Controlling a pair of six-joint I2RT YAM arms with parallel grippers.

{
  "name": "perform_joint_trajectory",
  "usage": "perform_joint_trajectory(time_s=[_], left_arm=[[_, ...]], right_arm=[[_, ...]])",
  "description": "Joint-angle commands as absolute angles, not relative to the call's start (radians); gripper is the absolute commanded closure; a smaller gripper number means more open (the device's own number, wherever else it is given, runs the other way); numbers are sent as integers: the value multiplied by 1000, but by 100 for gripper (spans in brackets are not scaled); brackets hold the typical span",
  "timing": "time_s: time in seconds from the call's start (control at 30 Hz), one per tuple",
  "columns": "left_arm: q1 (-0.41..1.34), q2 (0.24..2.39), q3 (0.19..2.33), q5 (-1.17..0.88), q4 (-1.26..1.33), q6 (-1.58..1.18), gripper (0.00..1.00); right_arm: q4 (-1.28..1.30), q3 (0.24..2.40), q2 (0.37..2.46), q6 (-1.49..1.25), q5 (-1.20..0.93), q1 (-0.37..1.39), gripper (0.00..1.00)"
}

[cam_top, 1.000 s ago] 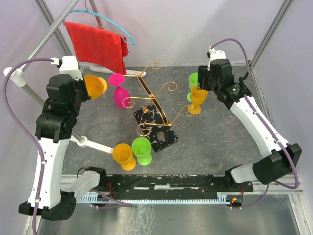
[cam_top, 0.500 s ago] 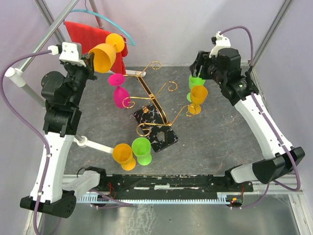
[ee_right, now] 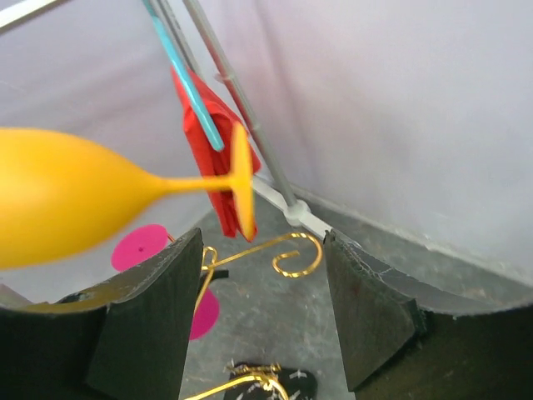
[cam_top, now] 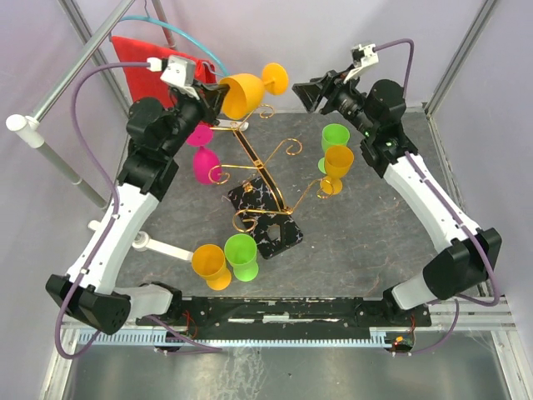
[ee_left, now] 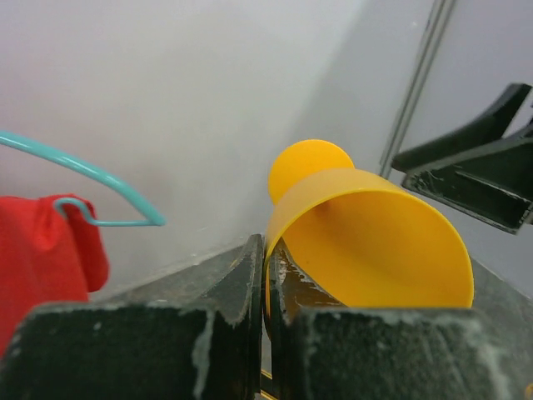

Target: Place the wine glass upside down on the wine glass rack

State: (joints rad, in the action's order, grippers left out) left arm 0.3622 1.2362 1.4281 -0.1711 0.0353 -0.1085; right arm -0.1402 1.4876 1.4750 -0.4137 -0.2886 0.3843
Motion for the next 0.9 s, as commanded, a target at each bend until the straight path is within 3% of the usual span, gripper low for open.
perform_joint_trajectory(time_s=[0.0,0.37,0.67,0.73,0.87], left_arm=[[416,1247,1472,-173,124,-160,97],[447,1230,1453,-168,150,-141,97],[449,1235,1442,-188,151,-144,97],[449,1236,1442,-195,152,-145,93],[449,1233,1434,-206,151,-147,69]], right_arm=[[-395,1492,1510,-435,-380,392,32],[-289,1560,1563,-407,-356,405,40],[-314,1549,1566,-400,-346,410,92],[-314,1549,1565,-394,-339,410,99],[-313,1546,1564,-384,-317,411,99]])
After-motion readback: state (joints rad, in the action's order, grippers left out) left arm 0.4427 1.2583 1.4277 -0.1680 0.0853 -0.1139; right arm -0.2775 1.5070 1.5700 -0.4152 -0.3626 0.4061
